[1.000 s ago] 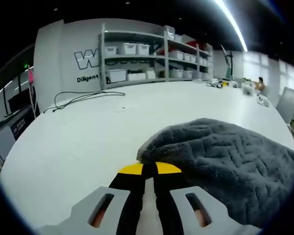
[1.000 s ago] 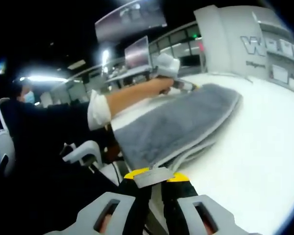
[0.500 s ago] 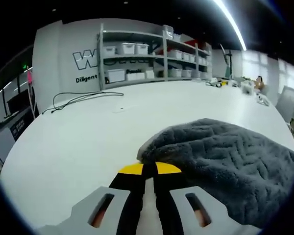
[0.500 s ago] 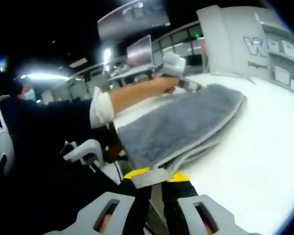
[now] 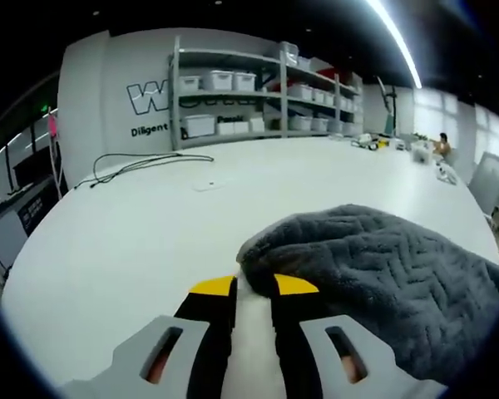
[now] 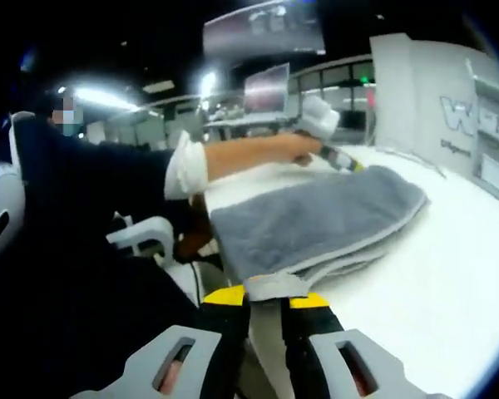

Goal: Open the folded towel by lifting each exposed corner and separating the folded layers until the towel lies flat within the target outline without major curled edges

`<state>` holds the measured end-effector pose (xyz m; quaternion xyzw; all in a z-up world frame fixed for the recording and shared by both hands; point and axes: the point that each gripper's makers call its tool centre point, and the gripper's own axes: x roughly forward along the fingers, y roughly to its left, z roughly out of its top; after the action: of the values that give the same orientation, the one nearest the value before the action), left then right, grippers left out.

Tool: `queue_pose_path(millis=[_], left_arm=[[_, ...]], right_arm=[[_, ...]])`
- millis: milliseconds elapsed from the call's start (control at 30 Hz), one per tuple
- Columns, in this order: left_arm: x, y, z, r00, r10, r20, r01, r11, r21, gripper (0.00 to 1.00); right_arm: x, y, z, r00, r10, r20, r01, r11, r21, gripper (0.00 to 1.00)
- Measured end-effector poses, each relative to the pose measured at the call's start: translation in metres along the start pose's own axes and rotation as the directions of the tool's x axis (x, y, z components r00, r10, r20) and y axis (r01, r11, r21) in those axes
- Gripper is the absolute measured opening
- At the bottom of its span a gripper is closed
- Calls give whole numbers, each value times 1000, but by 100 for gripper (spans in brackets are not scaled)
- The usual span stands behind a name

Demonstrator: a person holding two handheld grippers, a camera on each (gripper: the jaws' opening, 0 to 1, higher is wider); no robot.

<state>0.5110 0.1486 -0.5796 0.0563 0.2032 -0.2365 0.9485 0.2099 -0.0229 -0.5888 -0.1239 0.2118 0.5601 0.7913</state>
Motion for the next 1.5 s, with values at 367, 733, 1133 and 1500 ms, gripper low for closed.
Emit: queue_pose_path(millis=[367,733,1133,1500], left_arm=[[-42,-18,4,999,-50,2,50,999,12,25],[-81,-53,-3,992,-124,19,122,991,61,28],[-113,-96,1,976,-214,40,207,968,143,29],[-127,-143,-9,942,-336,21,326,925,196,29]], right_arm=[[-7,-4,2,1000,-6,-11,6,1000,-22,14],[-13,-13,4,999,-35,-17,34,999,-26,14],[-23,-23,4,996,-90,-13,89,994,-57,18],[-25,-23,15,993,-113,43,117,987,-108,13]])
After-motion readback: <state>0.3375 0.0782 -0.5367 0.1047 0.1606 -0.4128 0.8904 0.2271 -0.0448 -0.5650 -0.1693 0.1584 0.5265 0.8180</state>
